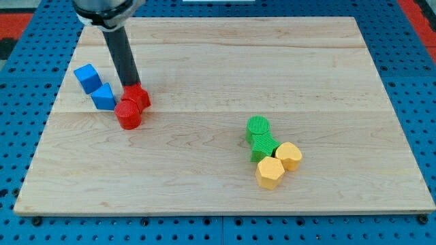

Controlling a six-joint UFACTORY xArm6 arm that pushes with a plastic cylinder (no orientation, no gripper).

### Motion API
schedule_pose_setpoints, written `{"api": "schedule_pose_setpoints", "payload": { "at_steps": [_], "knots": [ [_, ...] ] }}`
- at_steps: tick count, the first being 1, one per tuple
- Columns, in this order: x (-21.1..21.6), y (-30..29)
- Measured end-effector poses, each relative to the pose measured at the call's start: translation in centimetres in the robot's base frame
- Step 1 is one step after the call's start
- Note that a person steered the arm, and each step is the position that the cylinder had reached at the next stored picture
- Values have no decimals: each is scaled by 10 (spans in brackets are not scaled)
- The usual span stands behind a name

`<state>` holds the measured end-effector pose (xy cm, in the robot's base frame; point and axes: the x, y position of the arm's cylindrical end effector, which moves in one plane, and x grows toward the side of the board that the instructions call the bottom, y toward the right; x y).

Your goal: Push red blocks into green blocks

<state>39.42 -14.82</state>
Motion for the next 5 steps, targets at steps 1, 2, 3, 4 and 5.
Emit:
{"api": "schedule_pose_setpoints", "payload": {
  "at_steps": [1, 2, 3, 4, 5],
  "knots": [
    [10, 9],
    [20, 7],
    [21, -23],
    [37, -24],
    [78, 73]
  ]
}}
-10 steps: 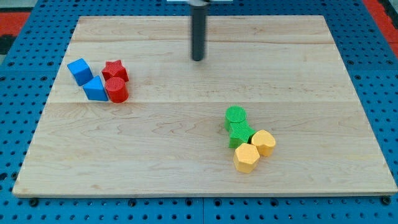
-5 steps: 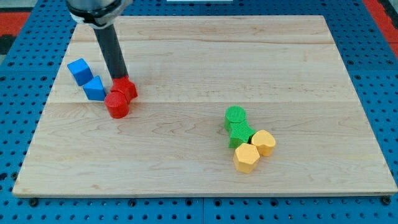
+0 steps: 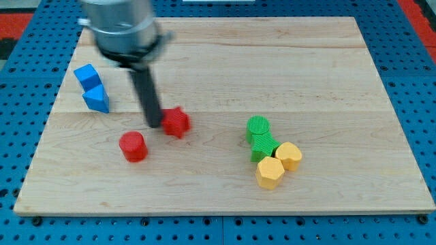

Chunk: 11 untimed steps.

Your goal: Push red blocks into green blocks

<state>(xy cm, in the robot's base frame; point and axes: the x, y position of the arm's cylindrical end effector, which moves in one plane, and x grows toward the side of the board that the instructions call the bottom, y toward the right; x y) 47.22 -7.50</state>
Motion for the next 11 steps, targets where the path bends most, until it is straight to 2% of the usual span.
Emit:
{"api": "schedule_pose_setpoints", "payload": {
  "at_steps": [1, 2, 4, 8, 9, 10, 11],
  "knots": [
    [-5, 36],
    [-22, 27],
    [-23, 28],
    [0, 47],
    [-4, -3],
    [-25, -68],
    [6, -123]
  ]
}}
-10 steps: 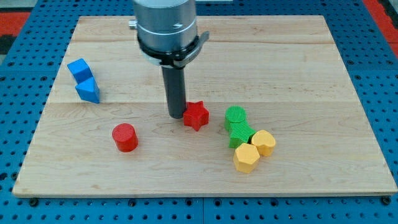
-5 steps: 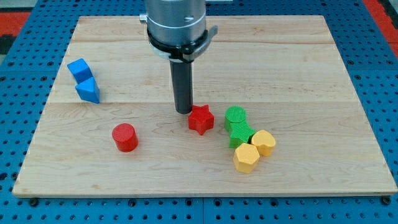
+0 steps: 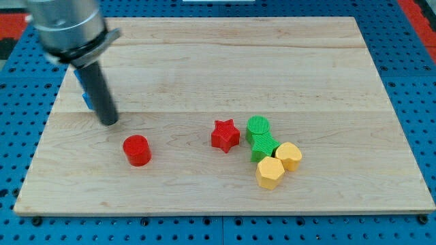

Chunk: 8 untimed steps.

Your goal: Push red blocks into green blocks

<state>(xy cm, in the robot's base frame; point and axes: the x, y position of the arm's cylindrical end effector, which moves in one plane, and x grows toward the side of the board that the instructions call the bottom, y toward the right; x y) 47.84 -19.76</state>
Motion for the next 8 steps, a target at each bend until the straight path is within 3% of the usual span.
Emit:
{"api": "schedule_pose_setpoints", "payload": {
  "at_steps": [1, 3, 4, 6, 7, 8],
  "knots": [
    [36, 1],
    [45, 92],
    [61, 76],
    [70, 203],
    [70, 226],
    [70, 191]
  ]
}}
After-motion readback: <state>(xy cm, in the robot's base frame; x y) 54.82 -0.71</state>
